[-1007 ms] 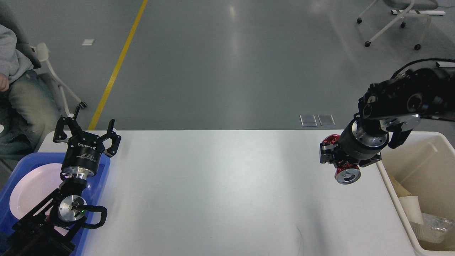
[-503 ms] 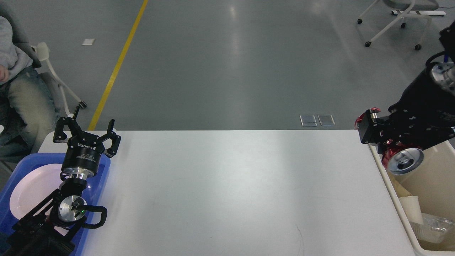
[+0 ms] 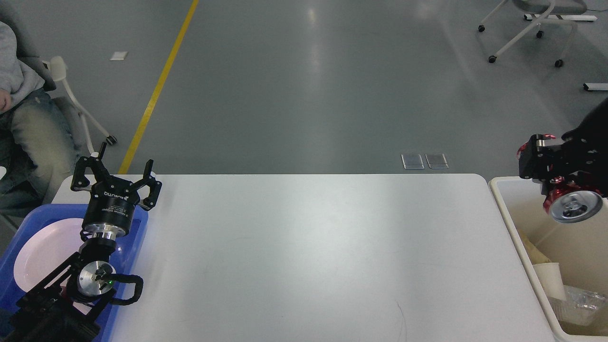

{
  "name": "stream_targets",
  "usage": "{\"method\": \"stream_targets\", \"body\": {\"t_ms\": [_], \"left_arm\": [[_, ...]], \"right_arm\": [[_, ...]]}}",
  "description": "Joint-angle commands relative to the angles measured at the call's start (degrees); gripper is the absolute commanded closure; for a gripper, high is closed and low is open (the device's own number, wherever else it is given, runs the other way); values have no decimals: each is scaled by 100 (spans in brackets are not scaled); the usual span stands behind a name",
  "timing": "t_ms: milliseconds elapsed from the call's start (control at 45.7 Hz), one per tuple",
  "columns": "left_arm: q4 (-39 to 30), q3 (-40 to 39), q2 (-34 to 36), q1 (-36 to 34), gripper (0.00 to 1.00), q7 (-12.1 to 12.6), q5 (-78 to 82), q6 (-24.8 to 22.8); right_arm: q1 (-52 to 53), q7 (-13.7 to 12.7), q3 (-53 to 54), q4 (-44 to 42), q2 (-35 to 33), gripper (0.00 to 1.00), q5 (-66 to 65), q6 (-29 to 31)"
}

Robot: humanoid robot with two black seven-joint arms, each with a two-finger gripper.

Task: Tidy desktop
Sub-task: 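Lower the can into the white bin and release it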

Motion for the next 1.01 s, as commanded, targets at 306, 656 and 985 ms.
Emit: {"method": "stream_targets", "body": {"t_ms": [306, 656, 985], "left_arm": [[0, 0, 0, 0, 4, 0, 1, 0], [0, 0, 0, 0, 4, 0, 1, 0], [0, 0, 0, 0, 4, 0, 1, 0]], "right_arm": [[-5302, -13, 2282, -3898, -1506, 100, -559, -1361], [-9461, -4, 4331, -6659, -365, 100, -613, -3988], [-11079, 22, 4921, -8426, 1007, 100, -533, -4798]]}}
